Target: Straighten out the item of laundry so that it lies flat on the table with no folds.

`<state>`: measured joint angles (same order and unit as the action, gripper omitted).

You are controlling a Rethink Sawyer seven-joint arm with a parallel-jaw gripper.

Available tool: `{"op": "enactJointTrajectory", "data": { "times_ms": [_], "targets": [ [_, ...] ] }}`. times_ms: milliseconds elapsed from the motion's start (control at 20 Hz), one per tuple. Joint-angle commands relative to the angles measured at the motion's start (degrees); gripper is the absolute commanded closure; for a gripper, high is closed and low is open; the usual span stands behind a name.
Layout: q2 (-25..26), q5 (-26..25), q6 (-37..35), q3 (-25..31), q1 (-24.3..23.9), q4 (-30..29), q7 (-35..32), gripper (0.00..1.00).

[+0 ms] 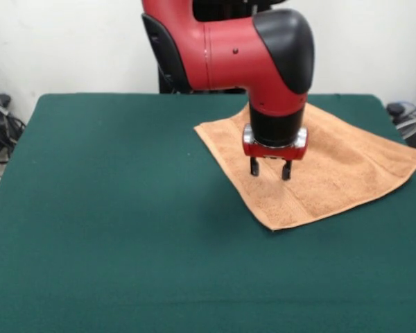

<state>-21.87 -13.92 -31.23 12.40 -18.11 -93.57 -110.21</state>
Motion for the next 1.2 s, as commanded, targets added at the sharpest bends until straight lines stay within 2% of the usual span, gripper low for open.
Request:
{"op": "enactJointTrajectory", "data": {
  "times_ms": [50, 450, 600, 850, 1200],
  "targets": [
    [12.2, -5.8, 8.0, 5.7, -1.6, 13.6, 6.9, 0.0],
    [12.4, -8.0, 5.9, 8.2, -3.7, 14.7, 8.3, 0.0],
    [10.6, -9.0, 2.9, 8.5, -4.6, 14.1, 8.9, 0.0],
    [4.8, -9.5, -3.3, 8.4, -6.6, 10.5, 10.0, 0.0],
    [5.0, -10.0, -4.3, 10.2, -8.1, 10.5, 10.2, 0.0]
  ]
}}
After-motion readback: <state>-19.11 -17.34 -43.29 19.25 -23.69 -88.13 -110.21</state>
